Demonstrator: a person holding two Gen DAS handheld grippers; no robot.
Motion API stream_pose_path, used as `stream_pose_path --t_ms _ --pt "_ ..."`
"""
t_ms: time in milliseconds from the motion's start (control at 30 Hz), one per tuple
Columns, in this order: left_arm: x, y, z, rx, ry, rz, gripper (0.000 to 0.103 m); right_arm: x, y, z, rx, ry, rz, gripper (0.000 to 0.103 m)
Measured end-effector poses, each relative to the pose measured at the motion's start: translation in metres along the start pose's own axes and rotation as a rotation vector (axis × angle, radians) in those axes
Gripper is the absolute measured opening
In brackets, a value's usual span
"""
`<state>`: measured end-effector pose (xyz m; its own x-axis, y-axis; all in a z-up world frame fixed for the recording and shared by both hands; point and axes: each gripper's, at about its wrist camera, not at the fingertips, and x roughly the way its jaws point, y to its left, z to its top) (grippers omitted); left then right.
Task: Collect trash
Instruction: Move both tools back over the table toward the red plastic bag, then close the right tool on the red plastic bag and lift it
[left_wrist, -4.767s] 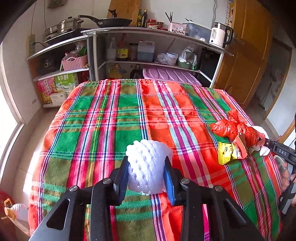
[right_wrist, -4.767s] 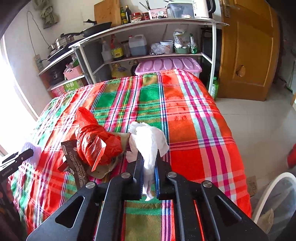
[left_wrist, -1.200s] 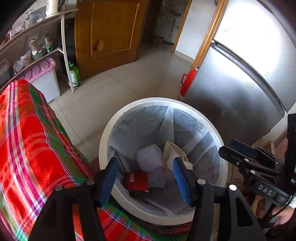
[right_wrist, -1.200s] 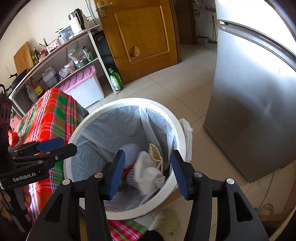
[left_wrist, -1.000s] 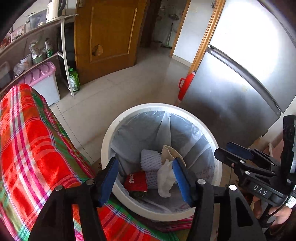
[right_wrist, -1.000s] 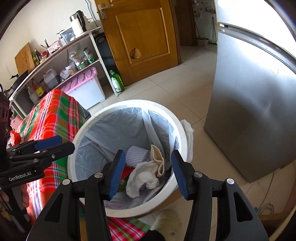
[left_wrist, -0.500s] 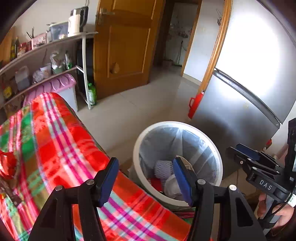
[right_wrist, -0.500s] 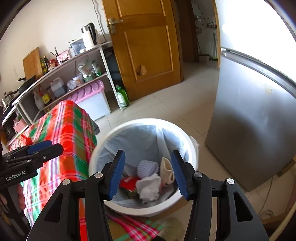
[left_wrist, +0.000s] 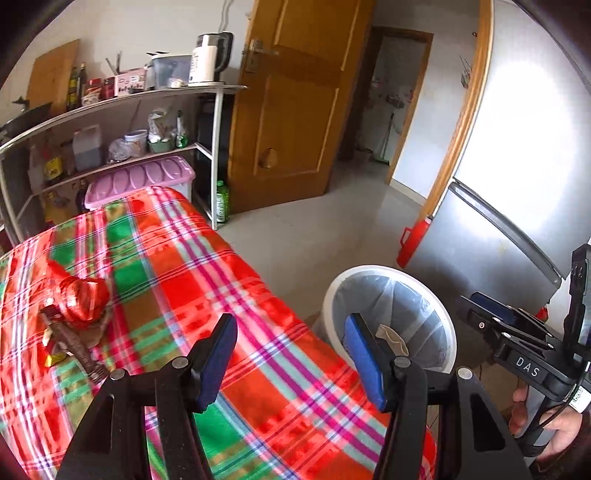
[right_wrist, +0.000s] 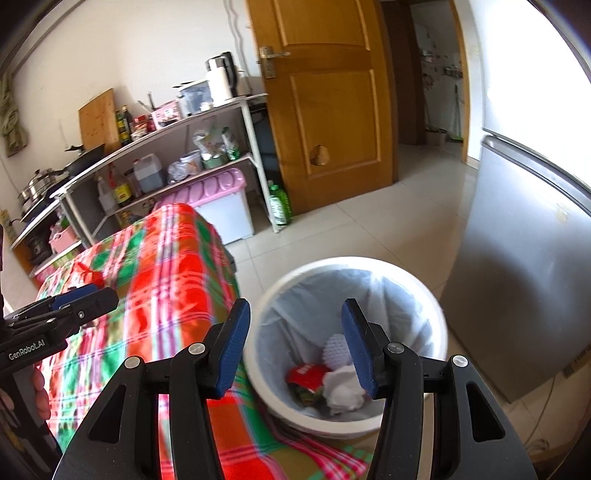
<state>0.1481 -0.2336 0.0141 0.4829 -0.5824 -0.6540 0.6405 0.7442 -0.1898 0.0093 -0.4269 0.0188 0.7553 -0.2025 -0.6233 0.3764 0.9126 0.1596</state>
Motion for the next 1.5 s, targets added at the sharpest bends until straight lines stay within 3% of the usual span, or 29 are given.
stream_pose_path --t_ms 433,933,1300,1500 --pt "-0.044 0.086 -0.014 -0.112 -0.046 0.108 0.066 0.022 0.077 0.008 -0.088 0.009 0.156 0.055" --pt "-0.084 0.193 -0.034 -0.284 -0.078 0.238 0.070 0.078 0.182 0.011 -0.238 0.108 0.336 0.056" --pt "-0.087 0.243 -0.042 -0.331 -0.052 0.273 0.070 0.119 0.248 0.015 -0.324 0.159 0.428 0.056" --pt "-0.081 0.253 -0.041 -0.334 -0.036 0.241 0.070 0.143 0.274 0.022 -0.364 0.187 0.482 0.056"
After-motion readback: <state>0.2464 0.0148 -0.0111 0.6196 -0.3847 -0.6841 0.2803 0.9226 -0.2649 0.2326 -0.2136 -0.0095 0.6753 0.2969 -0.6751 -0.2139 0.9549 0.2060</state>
